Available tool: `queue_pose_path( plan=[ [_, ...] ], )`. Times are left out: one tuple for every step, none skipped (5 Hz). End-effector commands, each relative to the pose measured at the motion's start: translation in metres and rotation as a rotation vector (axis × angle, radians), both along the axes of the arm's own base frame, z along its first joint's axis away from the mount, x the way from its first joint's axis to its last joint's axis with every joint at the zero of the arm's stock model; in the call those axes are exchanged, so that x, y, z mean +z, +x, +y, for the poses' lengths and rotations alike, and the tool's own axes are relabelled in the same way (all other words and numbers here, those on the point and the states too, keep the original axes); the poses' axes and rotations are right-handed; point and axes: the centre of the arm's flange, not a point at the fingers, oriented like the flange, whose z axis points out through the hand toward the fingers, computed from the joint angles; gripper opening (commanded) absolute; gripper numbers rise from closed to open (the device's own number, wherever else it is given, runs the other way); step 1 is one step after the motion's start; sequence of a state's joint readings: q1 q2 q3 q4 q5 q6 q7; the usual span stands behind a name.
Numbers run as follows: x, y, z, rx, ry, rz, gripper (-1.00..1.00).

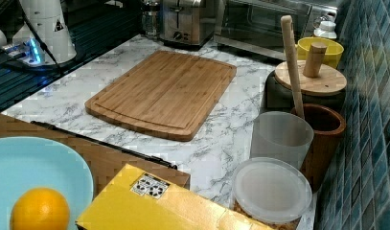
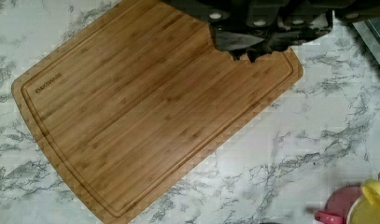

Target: Turn on the toaster.

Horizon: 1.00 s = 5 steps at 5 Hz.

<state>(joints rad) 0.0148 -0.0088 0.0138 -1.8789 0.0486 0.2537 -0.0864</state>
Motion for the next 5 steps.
queue_pose_path(
  plan=[
    [0.001,0.0,0.0,0.021,0.001,-0.007,-1.0],
    [-0.006,-0.019,0.034,0.121,0.025,-0.03,-1.0],
    [-0.009,-0.037,0.061,0.185,0.087,-0.022,-1.0],
    [-0.016,-0.058,0.089,0.269,0.102,-0.057,-1.0],
    [-0.022,-0.074,0.104,0.302,0.128,-0.11,-1.0]
  ],
)
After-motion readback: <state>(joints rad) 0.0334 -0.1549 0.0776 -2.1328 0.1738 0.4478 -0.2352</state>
